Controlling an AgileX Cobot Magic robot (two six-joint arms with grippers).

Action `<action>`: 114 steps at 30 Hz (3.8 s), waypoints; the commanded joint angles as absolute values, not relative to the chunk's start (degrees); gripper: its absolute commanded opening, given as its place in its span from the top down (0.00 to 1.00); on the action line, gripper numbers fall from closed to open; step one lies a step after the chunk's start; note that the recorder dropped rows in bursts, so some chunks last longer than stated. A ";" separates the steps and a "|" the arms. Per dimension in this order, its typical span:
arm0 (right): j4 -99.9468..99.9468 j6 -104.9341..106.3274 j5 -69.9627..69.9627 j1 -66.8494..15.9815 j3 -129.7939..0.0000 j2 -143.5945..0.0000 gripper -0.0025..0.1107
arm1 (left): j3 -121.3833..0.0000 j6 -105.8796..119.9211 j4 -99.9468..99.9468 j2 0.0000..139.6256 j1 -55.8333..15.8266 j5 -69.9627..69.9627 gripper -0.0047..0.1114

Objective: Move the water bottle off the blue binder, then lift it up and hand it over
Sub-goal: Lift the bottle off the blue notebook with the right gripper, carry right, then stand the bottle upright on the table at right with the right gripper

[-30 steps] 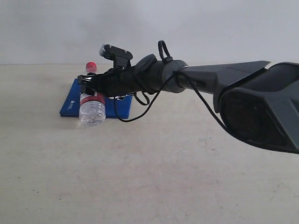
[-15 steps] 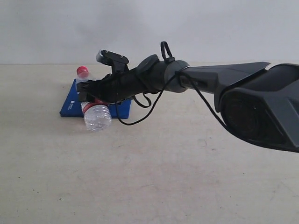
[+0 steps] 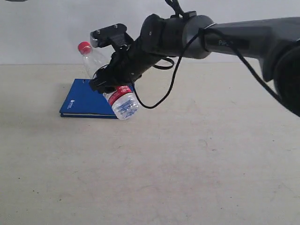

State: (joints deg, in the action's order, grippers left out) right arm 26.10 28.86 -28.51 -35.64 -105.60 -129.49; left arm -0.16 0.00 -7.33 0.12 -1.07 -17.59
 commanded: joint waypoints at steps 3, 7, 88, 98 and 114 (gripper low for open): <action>25.35 24.56 12.76 -37.63 -71.28 -111.11 0.98 | 0.00 0.00 -7.77 0.00 -1.18 -16.73 0.92; 42.84 28.39 64.44 -35.88 -40.67 -100.53 0.98 | 0.00 0.00 -7.77 0.00 -1.18 -16.73 0.92; 14.93 14.96 55.12 -9.76 -43.61 -106.48 0.96 | 0.00 0.00 -7.77 0.00 -1.18 -16.73 0.92; 17.39 14.54 -13.03 -5.99 -79.38 -113.23 0.37 | 0.00 0.00 -7.77 0.00 -1.18 -16.73 0.92; 5.40 4.54 -49.34 -2.58 -116.17 -136.50 0.37 | 0.00 0.00 -7.77 0.00 -1.18 -16.73 0.92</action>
